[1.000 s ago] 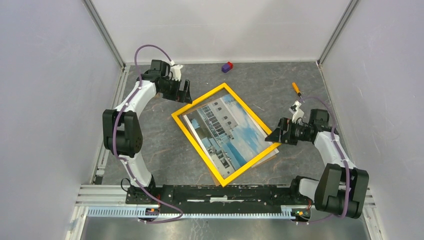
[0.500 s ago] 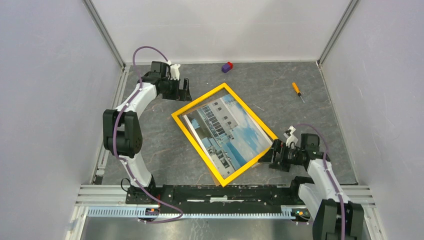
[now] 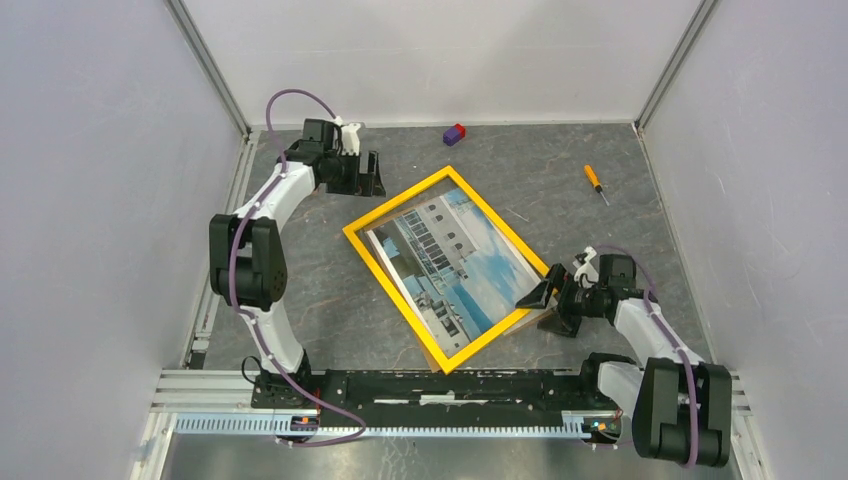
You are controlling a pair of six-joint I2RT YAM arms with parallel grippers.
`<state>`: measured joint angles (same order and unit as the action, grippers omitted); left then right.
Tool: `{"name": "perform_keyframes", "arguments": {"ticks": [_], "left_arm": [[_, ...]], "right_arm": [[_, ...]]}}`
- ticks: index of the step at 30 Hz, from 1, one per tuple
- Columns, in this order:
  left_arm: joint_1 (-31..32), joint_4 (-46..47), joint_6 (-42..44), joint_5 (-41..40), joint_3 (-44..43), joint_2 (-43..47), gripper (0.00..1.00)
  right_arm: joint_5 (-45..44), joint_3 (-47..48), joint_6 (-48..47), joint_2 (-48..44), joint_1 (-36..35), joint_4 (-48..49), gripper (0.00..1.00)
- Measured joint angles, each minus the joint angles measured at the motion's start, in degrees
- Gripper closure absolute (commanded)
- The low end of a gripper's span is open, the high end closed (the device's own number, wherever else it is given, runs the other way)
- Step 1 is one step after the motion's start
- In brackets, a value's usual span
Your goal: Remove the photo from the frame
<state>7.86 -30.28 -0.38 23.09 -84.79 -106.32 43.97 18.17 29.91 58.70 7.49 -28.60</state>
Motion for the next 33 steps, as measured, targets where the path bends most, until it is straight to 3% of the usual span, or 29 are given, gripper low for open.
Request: {"name": "perform_keyframes", "arguments": {"ticks": [20,33], "left_arm": [[4.31,-4.28,8.17,2.25,-6.84,-14.27,0.01],[12.35,-5.92,11.23,1.38,-21.07,-21.64,0.02]], "right_arm": [[-22.16,8.72,-0.98,11.34,-0.15,18.45,0.02],[-26.56,10.38,-3.45,13.25,-0.26,20.26,0.02]]}}
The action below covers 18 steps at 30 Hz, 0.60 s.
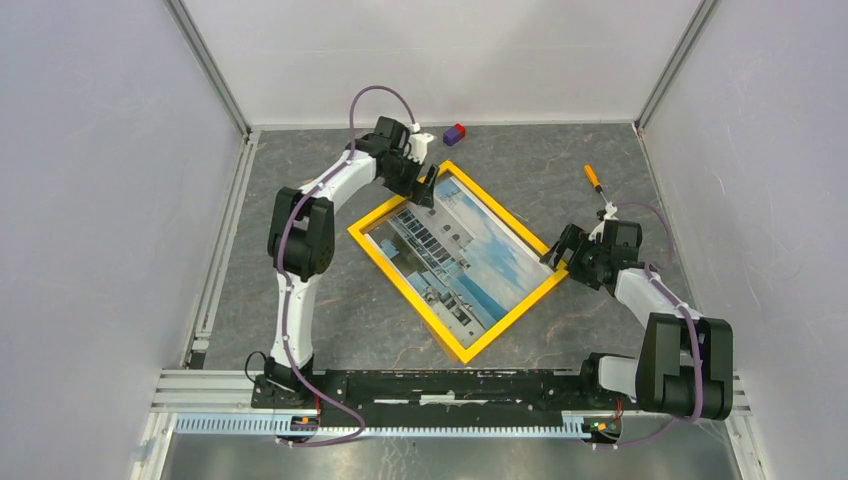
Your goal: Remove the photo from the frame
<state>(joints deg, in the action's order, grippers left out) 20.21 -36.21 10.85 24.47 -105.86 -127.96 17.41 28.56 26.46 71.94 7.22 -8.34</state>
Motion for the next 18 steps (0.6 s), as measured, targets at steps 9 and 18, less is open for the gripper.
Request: {"name": "perform_keyframes", "arguments": {"ticks": [9,18], "left_arm": [[-0.74,-0.02,-0.04,-4.02,-1.05,-0.68,0.00],[-3.28,0.39,-0.02,-6.14,2.93,-0.68,0.00]], "right_arm": [[-3.30,0.57,-2.80,-3.76,1.29,-8.81,0.02],[-2.89,-2.21,-3.26,-7.61,1.44,-10.38,0.02]]}}
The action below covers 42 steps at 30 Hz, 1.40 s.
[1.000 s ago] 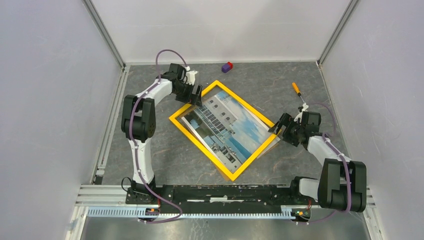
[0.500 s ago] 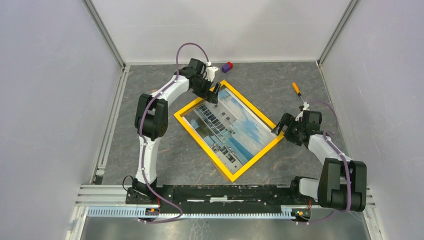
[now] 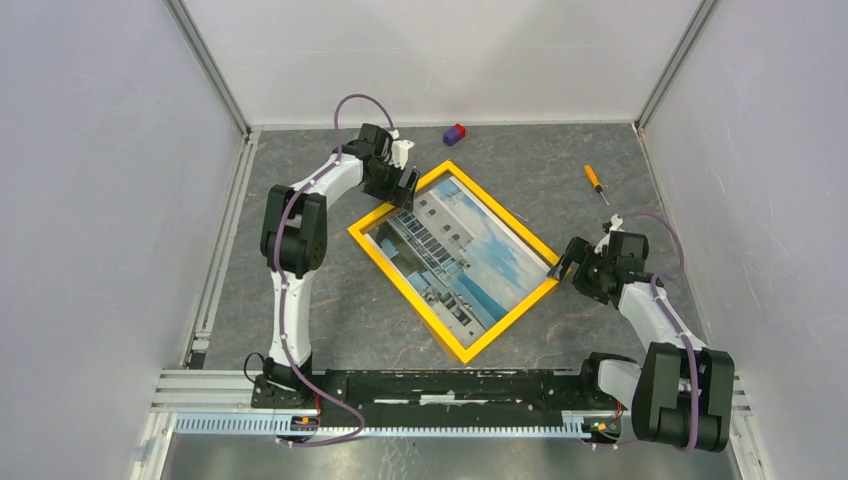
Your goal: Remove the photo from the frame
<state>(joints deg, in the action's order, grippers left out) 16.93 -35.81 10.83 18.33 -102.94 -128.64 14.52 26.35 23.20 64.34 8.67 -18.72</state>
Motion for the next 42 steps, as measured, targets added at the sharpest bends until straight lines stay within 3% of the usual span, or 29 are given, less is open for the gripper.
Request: {"name": "perform_keyframes", "arguments": {"ticks": [7,15,20,28,33,42], "left_arm": [[0.28,3.04,0.68,2.14,8.70,4.66,0.02],[-1.27,5.31,0.85,1.68,15.80,9.11,0.02],[-1.60,5.95,0.81,1.90,16.61,9.60,0.02],[-2.19,5.88,0.81,3.19,16.57,9.60,0.02],[-2.19,5.92,0.79,3.19,16.57,9.60,0.01],[-2.32,3.96,0.81,4.33,14.53,8.46,0.02]], "right_arm": [[5.40,-0.46,3.78,5.62,-2.49,11.47,0.02],[6.40,3.48,7.45,13.46,-3.10,17.75,0.02],[6.47,3.72,7.37,12.26,-2.62,16.02,0.02],[11.34,-0.52,2.69,1.66,-1.79,2.40,0.02],[13.86,-3.65,1.81,-2.64,-2.34,0.39,0.02],[16.55,-0.90,4.70,4.37,-4.17,3.23,0.02]]}}
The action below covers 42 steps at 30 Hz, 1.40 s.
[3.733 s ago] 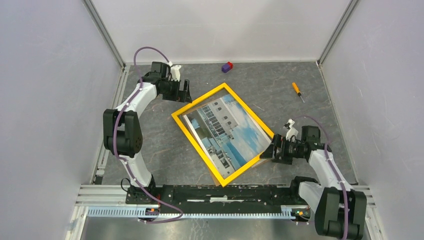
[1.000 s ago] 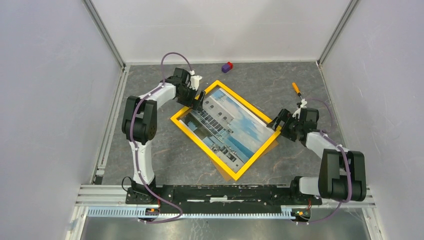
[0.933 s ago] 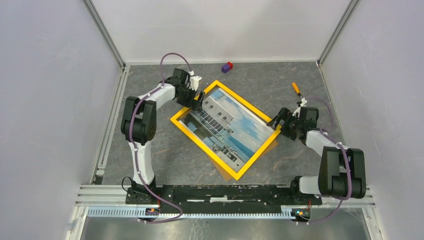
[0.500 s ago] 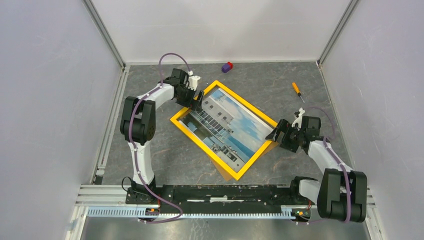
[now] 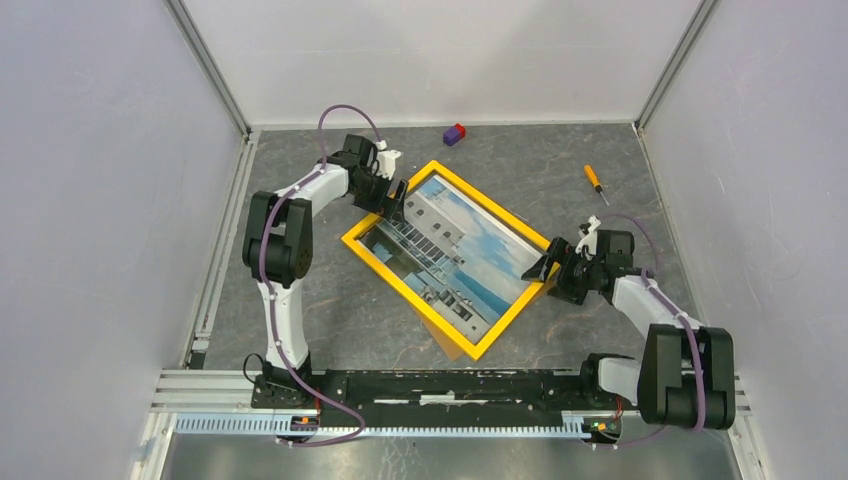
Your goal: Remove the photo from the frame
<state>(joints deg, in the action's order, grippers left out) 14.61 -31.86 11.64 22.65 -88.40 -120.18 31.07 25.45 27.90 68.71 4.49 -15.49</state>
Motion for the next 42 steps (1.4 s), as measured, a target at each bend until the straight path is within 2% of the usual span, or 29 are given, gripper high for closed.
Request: {"name": "perform_keyframes", "arguments": {"ticks": [7,15,32,36,42], "left_arm": [[0.33,-2.82,0.09,2.16,-3.58,-2.12,0.03],[0.33,-3.15,0.72,1.70,-3.85,-2.29,0.03],[-4.48,-5.05,-1.79,-3.67,-5.68,-3.02,0.01],[-4.24,-3.85,-1.77,-2.56,-4.22,-2.40,0.03],[-2.47,-0.87,-1.84,1.84,4.66,2.95,0.08]], "right_arm": [[0.74,3.74,2.54,6.08,-0.26,1.27,0.02],[0.42,6.73,4.48,10.43,-0.24,1.81,0.02],[-0.92,4.59,3.56,6.67,-0.37,2.71,0.02],[-1.11,3.67,3.32,6.27,-0.37,3.63,0.02],[-0.74,5.84,3.89,9.07,-0.31,2.60,0.02]]}}
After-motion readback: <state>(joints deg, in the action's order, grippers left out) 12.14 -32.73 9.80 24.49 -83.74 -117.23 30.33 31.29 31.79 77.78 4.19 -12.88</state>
